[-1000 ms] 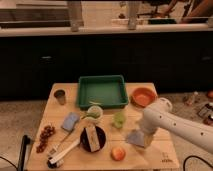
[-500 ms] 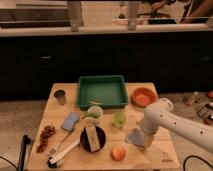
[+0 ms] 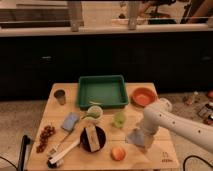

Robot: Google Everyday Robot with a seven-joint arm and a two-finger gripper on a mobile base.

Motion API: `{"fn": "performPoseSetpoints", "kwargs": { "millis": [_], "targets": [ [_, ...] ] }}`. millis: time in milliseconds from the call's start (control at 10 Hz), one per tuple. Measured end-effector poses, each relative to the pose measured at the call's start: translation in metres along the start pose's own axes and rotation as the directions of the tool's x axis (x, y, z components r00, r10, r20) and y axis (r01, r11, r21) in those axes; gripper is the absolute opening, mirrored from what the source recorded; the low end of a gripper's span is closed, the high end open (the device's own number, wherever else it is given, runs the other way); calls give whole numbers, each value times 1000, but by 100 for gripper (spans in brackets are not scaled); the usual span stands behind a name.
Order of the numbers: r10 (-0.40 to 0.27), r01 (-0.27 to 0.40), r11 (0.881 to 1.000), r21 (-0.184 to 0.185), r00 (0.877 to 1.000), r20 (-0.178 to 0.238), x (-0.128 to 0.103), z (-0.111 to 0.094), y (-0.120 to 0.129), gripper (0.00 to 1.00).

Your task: Place towel in plastic cup

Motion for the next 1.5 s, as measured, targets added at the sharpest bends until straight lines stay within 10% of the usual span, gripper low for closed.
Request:
{"fn": "performPoseSetpoints", "kwargs": {
  "millis": [400,1200,1500],
  "targets": [
    [-2,2,1000,-23,1000,3,-2,9,4,79],
    [-1,1,999,-44,1000,-3,-6,11,8,4],
    [-7,7,999,-35,1000,-16,-10,8,7,0]
  ]
}}
